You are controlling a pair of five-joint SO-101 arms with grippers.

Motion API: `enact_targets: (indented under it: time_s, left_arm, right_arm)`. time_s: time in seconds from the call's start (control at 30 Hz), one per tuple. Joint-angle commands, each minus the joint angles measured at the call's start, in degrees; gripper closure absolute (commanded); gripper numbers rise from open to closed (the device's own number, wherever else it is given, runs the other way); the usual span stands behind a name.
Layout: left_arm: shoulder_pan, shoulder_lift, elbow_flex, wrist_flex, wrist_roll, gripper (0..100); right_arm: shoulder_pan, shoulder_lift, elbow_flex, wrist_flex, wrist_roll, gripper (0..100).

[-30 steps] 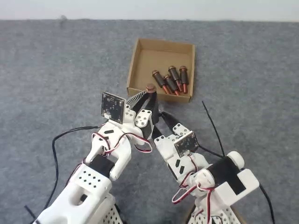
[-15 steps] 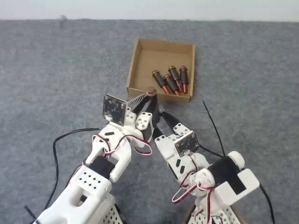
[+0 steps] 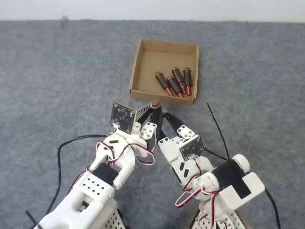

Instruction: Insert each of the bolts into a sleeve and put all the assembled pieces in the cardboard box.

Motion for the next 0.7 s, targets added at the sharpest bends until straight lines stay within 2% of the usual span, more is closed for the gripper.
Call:
enact_targets:
  time_s: [0.0,0.27,0.5,0.67]
  left_arm:
    - [-0.26,-1.58,0.22,0.00,-0.97,99]
    - [-0.26,-1.67,0.40,-0.09,-0.79,98]
    - [-0.35,-1.67,1.45,0.26,-0.44,78]
    - [-0.35,-1.93,1.71,0.26,-0.44,77]
  right_arm:
    - [1.45,-0.92,-1.05,-1.98,0.79,99.3]
    - [1.45,-0.92,-1.05,-1.98,0.79,99.3]
    - [1.54,-0.92,-1.05,-1.98,0.79,99.3]
    - [1.54,-0.92,-1.05,-1.98,0.79,99.3]
